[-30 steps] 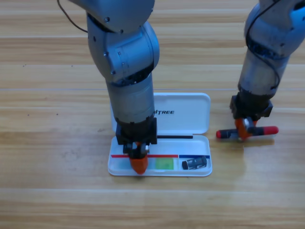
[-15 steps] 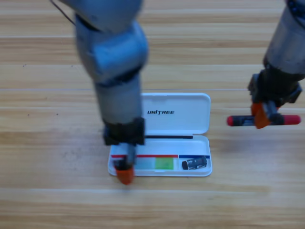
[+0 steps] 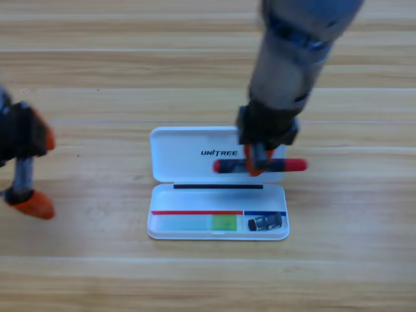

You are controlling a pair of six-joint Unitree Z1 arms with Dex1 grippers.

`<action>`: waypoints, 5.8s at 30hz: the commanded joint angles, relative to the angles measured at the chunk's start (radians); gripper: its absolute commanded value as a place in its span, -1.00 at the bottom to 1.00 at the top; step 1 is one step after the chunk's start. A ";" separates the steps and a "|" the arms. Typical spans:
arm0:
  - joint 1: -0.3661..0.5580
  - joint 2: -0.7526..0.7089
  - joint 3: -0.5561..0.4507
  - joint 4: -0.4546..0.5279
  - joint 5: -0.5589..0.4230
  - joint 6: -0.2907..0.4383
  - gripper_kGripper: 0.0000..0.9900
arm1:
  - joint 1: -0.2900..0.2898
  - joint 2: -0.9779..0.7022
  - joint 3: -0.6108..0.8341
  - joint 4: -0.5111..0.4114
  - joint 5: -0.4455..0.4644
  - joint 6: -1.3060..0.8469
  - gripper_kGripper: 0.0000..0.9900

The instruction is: Clean up eraser and pencils

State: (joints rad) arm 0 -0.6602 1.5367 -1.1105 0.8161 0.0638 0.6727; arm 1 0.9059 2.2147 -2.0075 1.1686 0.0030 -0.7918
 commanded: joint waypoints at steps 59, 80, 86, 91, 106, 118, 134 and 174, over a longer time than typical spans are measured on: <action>0.321 0.413 -0.454 -0.146 -0.318 0.197 -1.00 | -0.009 -0.624 0.349 -0.099 0.483 0.160 0.87; 0.294 0.815 -0.626 0.023 -0.645 0.245 -1.00 | -0.010 -0.747 0.558 -0.262 0.486 0.206 0.88; 0.287 0.807 -0.643 0.071 -0.682 0.248 -1.00 | -0.009 -0.768 0.564 -0.265 0.489 0.207 0.88; 0.281 0.766 -0.646 0.121 -0.703 0.260 -1.00 | -0.009 -0.768 0.567 -0.265 0.491 0.212 0.88; 0.215 0.686 -0.566 0.135 -0.737 0.262 -1.00 | -0.009 -0.776 0.570 -0.271 0.491 0.221 0.88; 0.165 0.712 -0.413 -0.026 -0.727 0.240 -1.00 | -0.009 -0.773 0.570 -0.274 0.497 0.224 0.88; 0.116 0.720 -0.301 -0.144 -0.667 0.229 -1.00 | -0.009 -0.770 0.570 -0.274 0.509 0.229 0.88; -0.006 -0.256 -0.184 0.117 -0.519 -0.039 1.00 | -0.009 -0.756 0.569 -0.274 0.514 0.233 0.88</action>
State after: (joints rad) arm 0 -0.6421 1.2937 -1.3150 0.9413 -0.4466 0.6468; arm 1 0.9241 1.4611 -1.4747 0.9086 0.5081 -0.5665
